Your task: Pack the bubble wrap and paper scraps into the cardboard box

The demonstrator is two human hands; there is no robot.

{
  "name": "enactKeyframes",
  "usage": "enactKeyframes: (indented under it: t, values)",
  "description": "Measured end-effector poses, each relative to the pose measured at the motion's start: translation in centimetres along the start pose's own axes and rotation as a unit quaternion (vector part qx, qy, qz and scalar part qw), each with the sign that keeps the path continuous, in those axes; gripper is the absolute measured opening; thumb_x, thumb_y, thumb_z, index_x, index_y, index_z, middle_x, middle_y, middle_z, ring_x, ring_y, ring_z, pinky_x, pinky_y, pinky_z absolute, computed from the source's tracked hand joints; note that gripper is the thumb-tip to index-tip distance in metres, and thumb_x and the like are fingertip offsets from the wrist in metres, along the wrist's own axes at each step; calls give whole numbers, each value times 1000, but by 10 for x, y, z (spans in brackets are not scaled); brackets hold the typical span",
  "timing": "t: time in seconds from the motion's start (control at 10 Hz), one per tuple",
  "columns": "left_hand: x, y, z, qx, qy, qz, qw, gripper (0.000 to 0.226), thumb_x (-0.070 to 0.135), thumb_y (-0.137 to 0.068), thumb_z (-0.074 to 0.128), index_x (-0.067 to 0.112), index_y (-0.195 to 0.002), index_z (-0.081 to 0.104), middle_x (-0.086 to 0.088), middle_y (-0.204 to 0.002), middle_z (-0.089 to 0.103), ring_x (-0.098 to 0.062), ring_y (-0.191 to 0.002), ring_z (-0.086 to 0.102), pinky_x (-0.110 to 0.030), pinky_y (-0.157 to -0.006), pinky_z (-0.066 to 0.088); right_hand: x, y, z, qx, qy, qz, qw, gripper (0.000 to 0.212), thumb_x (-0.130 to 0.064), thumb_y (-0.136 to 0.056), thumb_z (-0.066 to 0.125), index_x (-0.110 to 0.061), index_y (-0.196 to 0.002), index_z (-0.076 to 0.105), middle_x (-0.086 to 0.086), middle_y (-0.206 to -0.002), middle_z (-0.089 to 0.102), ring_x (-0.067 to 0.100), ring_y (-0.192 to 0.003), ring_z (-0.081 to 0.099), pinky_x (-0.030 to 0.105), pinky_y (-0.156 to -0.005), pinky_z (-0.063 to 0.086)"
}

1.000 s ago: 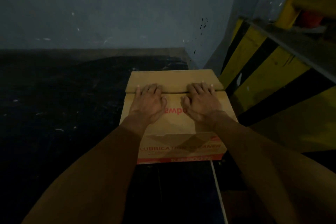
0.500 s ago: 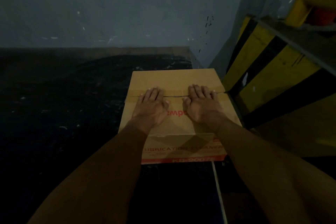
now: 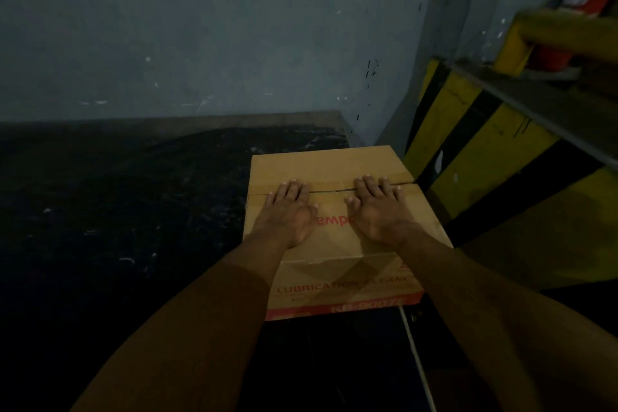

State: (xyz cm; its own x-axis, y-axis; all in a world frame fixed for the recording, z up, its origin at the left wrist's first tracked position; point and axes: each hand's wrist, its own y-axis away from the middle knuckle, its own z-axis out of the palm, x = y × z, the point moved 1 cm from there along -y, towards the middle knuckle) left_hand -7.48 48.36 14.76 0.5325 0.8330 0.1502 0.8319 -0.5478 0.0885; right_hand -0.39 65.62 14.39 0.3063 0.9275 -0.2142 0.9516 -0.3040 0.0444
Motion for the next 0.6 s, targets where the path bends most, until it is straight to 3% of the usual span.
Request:
enactKeyframes:
  t: [0.2, 0.3, 0.4, 0.5, 0.6]
  values:
    - [-15, 33, -16, 23, -51, 2, 998, 61, 44, -102, 17, 16, -153, -2, -6, -161, -6, -26, -148, -3, -49, -118, 3, -7, 25, -10, -6, 0, 5, 1000, 61, -48, -102, 20, -18, -154, 6, -1, -162, -3, 28, -148, -4, 50, -117, 4]
    - [-21, 51, -29, 55, -41, 15, 998, 59, 40, -102, 18, 16, -153, 0, -7, -161, -4, -25, -148, -1, -50, -117, 0, -13, 42, -20, -1, -22, 12, 1000, 53, -44, -102, 28, -18, -148, 25, -1, -160, 12, 32, -145, 10, 57, -112, 16]
    - [-29, 81, -34, 156, 70, 41, 984, 49, 32, -103, 28, 15, -149, 26, -8, -157, 22, -22, -144, 23, -40, -117, 14, -24, 62, -35, 74, -44, -29, 996, 23, -29, -98, 44, -26, -116, 58, 3, -137, 45, 33, -126, 43, 48, -103, 38]
    - [-42, 122, -27, 263, 191, 51, 945, 29, 26, -100, 45, 21, -123, 60, 1, -123, 57, -13, -112, 55, -26, -95, 41, -30, 80, -54, 150, -42, -50, 986, 24, -16, -94, 55, -14, -114, 68, 9, -126, 60, 29, -113, 57, 38, -95, 47]
    - [-69, 179, 9, 309, 256, -14, 916, 18, 25, -90, 64, 43, -96, 63, 13, -98, 66, -4, -88, 62, -18, -79, 46, -30, 91, -93, 248, -100, -61, 962, 20, -6, -92, 58, -10, -104, 74, 8, -111, 70, 24, -103, 64, 33, -88, 52]
